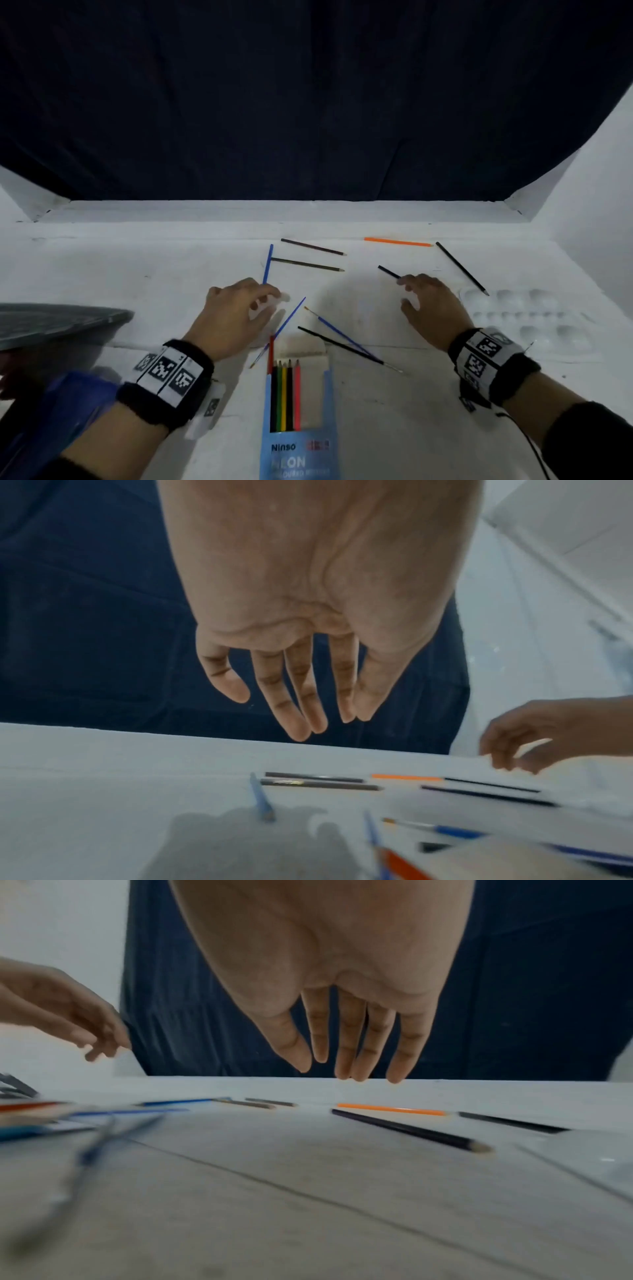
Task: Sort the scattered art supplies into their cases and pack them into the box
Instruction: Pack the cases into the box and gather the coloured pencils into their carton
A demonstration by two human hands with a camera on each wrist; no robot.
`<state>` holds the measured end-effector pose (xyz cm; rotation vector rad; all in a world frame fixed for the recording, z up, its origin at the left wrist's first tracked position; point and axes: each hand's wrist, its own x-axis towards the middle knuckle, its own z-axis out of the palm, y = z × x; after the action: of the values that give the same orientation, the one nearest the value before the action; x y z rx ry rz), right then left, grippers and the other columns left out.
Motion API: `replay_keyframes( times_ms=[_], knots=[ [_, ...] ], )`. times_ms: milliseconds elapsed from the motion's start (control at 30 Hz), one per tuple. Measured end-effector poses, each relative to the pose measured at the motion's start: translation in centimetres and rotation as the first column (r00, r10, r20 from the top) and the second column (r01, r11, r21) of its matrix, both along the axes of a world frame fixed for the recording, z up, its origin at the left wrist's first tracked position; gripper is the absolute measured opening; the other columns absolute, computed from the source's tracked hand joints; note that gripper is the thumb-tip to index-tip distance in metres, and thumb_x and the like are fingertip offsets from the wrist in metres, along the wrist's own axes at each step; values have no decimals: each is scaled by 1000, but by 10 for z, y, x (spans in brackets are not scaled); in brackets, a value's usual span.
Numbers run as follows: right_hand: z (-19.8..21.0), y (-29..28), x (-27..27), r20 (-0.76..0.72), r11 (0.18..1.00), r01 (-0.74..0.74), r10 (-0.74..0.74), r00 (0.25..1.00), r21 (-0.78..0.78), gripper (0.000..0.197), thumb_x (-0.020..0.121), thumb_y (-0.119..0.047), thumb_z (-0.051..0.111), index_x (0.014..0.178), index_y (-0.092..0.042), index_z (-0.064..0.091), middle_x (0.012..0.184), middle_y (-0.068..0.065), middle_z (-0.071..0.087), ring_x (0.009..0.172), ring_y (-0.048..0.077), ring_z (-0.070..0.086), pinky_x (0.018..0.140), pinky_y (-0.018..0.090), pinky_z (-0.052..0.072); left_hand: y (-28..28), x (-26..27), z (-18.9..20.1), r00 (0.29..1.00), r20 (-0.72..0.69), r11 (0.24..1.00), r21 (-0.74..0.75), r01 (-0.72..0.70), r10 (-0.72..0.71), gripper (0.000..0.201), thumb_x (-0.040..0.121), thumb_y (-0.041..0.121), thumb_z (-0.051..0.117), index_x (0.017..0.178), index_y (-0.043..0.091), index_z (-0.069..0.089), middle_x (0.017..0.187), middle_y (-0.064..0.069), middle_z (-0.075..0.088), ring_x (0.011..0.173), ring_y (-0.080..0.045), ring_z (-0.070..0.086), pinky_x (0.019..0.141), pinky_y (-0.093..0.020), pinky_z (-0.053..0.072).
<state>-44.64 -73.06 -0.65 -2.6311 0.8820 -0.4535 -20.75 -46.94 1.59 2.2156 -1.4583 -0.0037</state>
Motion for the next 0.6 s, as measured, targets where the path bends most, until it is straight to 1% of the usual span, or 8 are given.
replay_keyframes(
  times_ms=[67,133,200,267,333,400,533,600],
  knots=[
    [-4,-25,-2,-139,999,42,-40,990,9,41,92,-16,56,133,-16,52,124,8,57,115,27,51,93,39,47,-18,22,-2,993,56,992,77,-104,100,22,92,41,54,112,41,63,96,16,57,86,-9,62,83,-37,43],
    [-9,-43,-5,-223,998,52,-43,974,32,48,92,-18,54,140,-18,46,140,7,48,127,26,43,103,39,42,-34,40,-7,981,108,961,209,-183,163,30,94,29,55,123,38,59,107,7,57,98,-18,61,86,-37,44],
    [-15,-52,-7,-319,998,45,-28,947,47,53,95,-23,50,147,-23,38,154,7,35,140,24,32,113,37,32,-47,54,-13,973,158,901,376,-215,166,44,96,24,48,137,40,47,123,2,54,111,-22,56,91,-39,43],
    [-18,-53,-9,-447,999,38,-16,894,39,52,99,-29,44,150,-28,32,158,9,26,145,25,27,116,39,28,-57,60,-16,983,145,838,517,-174,115,52,98,20,40,145,42,37,131,1,50,118,-23,51,97,-44,39],
    [-20,-51,-11,-503,1000,24,-13,864,14,48,100,-30,40,147,-29,35,151,9,35,137,28,36,110,41,36,-60,59,-16,987,154,763,632,-132,43,56,98,15,35,148,39,32,129,2,49,120,-22,50,101,-47,34],
    [-20,-46,-12,-506,999,-2,-24,862,-50,42,99,-29,39,140,-26,43,141,4,42,127,26,44,102,40,41,-58,57,-15,977,215,718,681,-144,-7,59,95,11,34,149,35,29,128,3,50,117,-21,53,100,-47,31],
    [-15,-29,-12,-517,985,-50,-42,855,-162,28,97,-20,40,120,-19,56,126,0,46,114,20,48,88,33,43,-48,54,-16,906,416,712,659,-243,-76,51,91,8,35,137,30,38,104,9,61,102,-19,59,98,-45,28],
    [-10,-19,-11,-525,984,-70,-26,851,-162,27,98,-20,39,115,-18,60,120,2,48,112,20,48,85,34,42,-41,47,-15,874,475,713,647,-270,-100,44,90,9,40,127,31,51,102,8,64,103,-18,60,100,-41,27]
  ],
)
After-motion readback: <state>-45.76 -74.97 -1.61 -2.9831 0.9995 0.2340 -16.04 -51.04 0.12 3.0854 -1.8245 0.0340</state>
